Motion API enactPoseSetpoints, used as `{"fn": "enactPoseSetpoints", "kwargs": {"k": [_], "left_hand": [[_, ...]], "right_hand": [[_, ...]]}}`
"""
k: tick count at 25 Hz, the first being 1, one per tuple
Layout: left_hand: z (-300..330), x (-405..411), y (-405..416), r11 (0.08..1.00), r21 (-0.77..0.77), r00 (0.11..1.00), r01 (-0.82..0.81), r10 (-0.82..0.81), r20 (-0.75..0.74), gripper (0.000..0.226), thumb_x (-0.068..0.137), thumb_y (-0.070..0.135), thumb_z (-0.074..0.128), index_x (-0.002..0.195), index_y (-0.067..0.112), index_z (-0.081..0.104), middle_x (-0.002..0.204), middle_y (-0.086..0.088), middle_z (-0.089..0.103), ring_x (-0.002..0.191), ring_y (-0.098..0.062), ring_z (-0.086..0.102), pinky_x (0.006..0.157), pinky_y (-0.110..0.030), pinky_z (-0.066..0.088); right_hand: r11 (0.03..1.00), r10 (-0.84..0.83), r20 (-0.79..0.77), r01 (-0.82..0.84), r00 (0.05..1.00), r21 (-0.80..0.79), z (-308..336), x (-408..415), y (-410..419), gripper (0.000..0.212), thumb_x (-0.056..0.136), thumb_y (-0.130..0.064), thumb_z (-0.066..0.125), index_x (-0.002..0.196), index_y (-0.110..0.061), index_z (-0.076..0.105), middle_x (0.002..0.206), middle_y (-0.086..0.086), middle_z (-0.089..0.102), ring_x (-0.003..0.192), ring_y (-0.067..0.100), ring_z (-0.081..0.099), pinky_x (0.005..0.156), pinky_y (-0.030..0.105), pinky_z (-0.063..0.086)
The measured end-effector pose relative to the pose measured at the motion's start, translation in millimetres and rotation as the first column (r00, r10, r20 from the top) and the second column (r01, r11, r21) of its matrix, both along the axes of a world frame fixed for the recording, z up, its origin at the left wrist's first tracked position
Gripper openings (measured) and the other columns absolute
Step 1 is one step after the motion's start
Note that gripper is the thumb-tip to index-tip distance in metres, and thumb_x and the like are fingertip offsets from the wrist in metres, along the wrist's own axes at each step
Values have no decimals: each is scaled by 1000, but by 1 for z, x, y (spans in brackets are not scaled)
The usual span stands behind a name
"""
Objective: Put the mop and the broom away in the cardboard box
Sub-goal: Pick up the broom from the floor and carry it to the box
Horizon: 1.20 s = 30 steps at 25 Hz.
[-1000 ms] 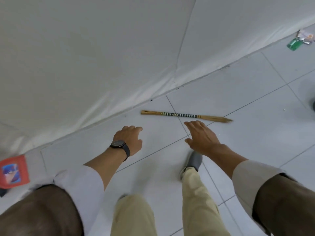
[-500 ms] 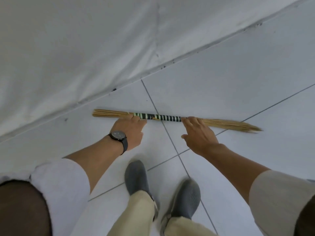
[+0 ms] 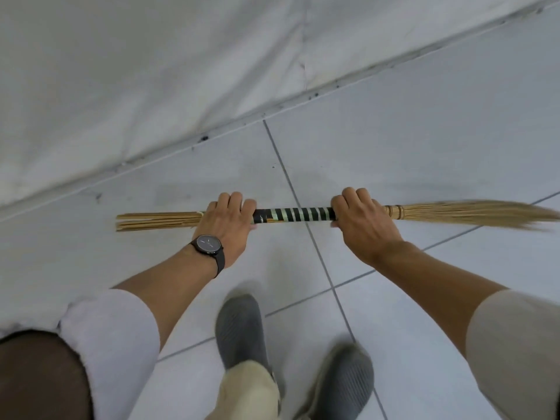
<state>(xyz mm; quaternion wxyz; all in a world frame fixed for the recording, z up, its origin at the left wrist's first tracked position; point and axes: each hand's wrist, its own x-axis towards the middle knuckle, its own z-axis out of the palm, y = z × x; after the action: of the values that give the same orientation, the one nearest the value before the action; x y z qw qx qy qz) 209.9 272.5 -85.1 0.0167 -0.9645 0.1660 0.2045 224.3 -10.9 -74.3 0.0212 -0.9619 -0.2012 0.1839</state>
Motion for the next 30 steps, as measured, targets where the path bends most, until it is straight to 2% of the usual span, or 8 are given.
{"fn": "enactPoseSetpoints", "kwargs": {"k": [2, 5, 10, 13, 15, 21, 25, 30], "left_hand": [[85, -17, 17, 997, -4, 997, -81, 81, 6, 23, 93, 27, 60, 111, 15, 52, 96, -6, 52, 82, -27, 46, 68, -40, 40], [256, -47, 54, 971, -24, 971, -239, 239, 26, 25, 88, 15, 62, 110, 17, 51, 90, -2, 56, 78, -26, 49, 72, -41, 40], [550, -126, 134, 876, -139, 858, -461, 480, 181, 18, 91, 15, 57, 108, 18, 54, 90, 0, 58, 77, -25, 49, 73, -41, 41], [681, -203, 182, 816, -146, 778, -560, 578, 247, 17, 91, 18, 56, 108, 18, 53, 91, 1, 58, 79, -24, 48, 74, -40, 41], [737, -261, 211, 758, -152, 710, -635, 649, 274, 16, 90, 17, 57, 106, 19, 53, 89, 2, 57, 78, -23, 47, 74, -40, 40], [820, -508, 313, 495, -176, 414, -851, 838, 356, 11, 93, 21, 55, 103, 23, 51, 85, 6, 55, 75, -19, 47, 72, -37, 41], [836, -654, 396, 307, -208, 206, -929, 893, 399, 12, 94, 34, 55, 102, 25, 53, 88, 8, 55, 78, -18, 49, 75, -37, 43], [837, -769, 504, 150, -238, 52, -960, 926, 374, 27, 95, 54, 46, 104, 29, 52, 92, 11, 54, 81, -16, 47, 79, -36, 40]], "right_hand": [[999, 52, 44, -52, 998, 8, 88, 2, 25, 18, 93, -21, 64, 101, -10, 52, 97, 8, 52, 81, 25, 46, 66, 41, 46], [986, 160, 109, -163, 981, 21, 256, 2, 74, 15, 93, -17, 61, 103, -11, 51, 92, 7, 54, 78, 26, 48, 71, 43, 45], [935, 305, 264, -340, 915, 99, 528, -30, 168, 17, 94, -11, 58, 110, -14, 55, 90, 4, 55, 81, 27, 49, 79, 46, 45], [880, 384, 346, -452, 856, 143, 651, -78, 232, 12, 95, -13, 57, 106, -15, 57, 88, 2, 54, 80, 26, 48, 78, 43, 42], [831, 443, 390, -533, 807, 159, 707, -116, 277, 9, 95, -15, 58, 104, -14, 57, 88, 2, 55, 79, 26, 48, 77, 42, 41], [531, 689, 490, -832, 534, 160, 791, -285, 454, 8, 97, -19, 55, 104, -17, 56, 89, 0, 55, 80, 25, 48, 75, 40, 39], [355, 760, 518, -918, 392, 175, 804, -412, 590, 8, 97, -21, 54, 104, -18, 56, 89, -1, 55, 80, 24, 48, 73, 41, 39], [228, 823, 497, -961, 276, 155, 806, -516, 747, 10, 93, -22, 61, 102, -20, 57, 90, 0, 57, 83, 24, 49, 73, 41, 41]]}}
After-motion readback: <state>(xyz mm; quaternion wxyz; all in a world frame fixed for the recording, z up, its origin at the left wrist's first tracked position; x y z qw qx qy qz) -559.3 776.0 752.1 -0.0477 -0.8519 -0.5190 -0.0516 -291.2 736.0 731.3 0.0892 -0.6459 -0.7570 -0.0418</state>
